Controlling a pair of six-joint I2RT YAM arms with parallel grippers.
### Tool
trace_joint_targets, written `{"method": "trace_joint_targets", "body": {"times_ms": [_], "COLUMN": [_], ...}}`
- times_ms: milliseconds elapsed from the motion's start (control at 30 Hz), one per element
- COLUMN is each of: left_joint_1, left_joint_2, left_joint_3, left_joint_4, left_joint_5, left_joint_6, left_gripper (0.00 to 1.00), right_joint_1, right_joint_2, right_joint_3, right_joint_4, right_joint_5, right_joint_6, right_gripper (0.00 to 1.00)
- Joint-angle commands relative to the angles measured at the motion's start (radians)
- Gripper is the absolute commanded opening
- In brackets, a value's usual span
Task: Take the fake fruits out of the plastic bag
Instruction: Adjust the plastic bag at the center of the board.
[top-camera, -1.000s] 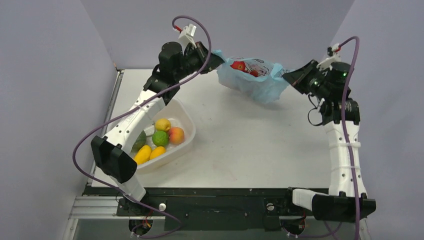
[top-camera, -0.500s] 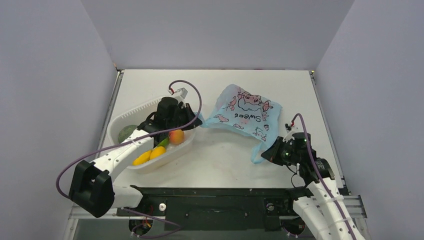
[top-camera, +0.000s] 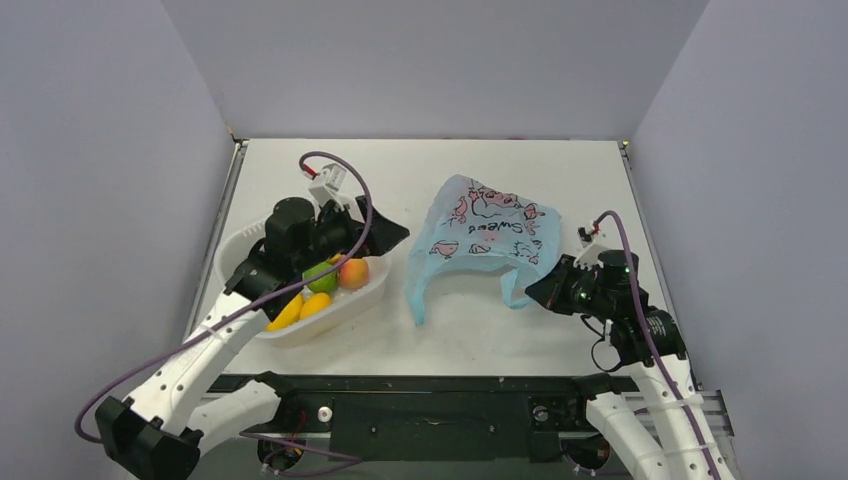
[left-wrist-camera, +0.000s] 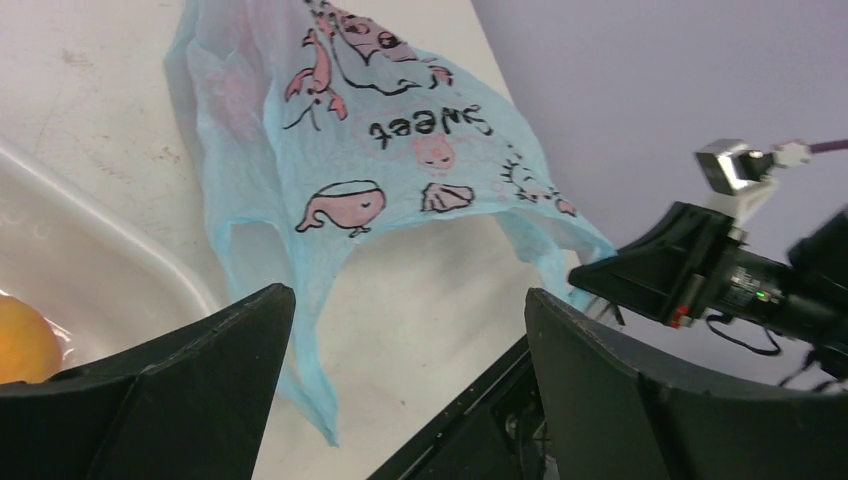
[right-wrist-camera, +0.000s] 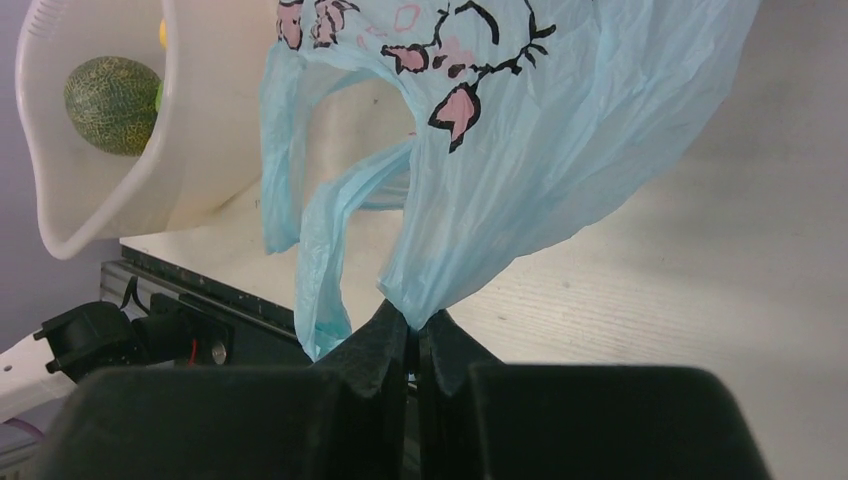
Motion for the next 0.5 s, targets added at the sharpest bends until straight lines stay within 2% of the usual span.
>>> {"method": "trace_joint_targets", "body": {"times_ms": [0,100,167,233,267,300,333,367,433,467], "left_joint_1": [-0.004,-0.017,-0.073,-0.240,-0.292,-0.395,-0.443,-0.529,-0.603,-0.615], "left_joint_2": [-0.152,-0.210,-0.240,-0.238,-0.211,-0.189,-0.129,-0.091,0.022,0.094], "left_joint_3": [0.072,0.046,-0.004,-0.021,0.003,0.026,0.078,0.109,0.186,0.220], "left_joint_4": [-0.083,-0.080,-0.024,-0.023,-0.047,-0.122,-0.204,-0.240,-0.328,-0.353], "left_joint_5": [0.106,0.143,0.124,0.011,-0.134,-0.305,-0.385,-0.535,-0.699,-0.731], "left_joint_6": [-0.001,-0.051,-0.104,-0.093,-0.050,-0.024,0.025,0.046,0.088,0.091], "left_gripper": [0.86,0.87,0.87,0.88,0.88,0.88,0.88,0.88,0.88,0.89], "right_joint_1": [0.011,0.017,0.022,0.029,0.033,0.035,0.037,0.038,0.039,0.041], "right_joint_2": [0.002,0.000,0.002,0.003,-0.001,-0.004,-0.013,-0.018,-0.032,-0.041], "right_joint_3": [0.018,0.021,0.031,0.035,0.035,0.031,0.028,0.021,0.010,0.007], "right_joint_4": [-0.009,-0.038,-0.065,-0.096,-0.117,-0.126,-0.141,-0.148,-0.172,-0.185], "right_joint_5": [-0.047,-0.046,-0.047,-0.047,-0.040,-0.034,-0.021,-0.014,0.008,0.022], "right_joint_6": [-0.022,-0.046,-0.059,-0.068,-0.069,-0.070,-0.070,-0.070,-0.070,-0.064], "right_gripper": [0.00,0.00,0.00,0.00,0.00,0.00,0.00,0.00,0.00,0.00]}}
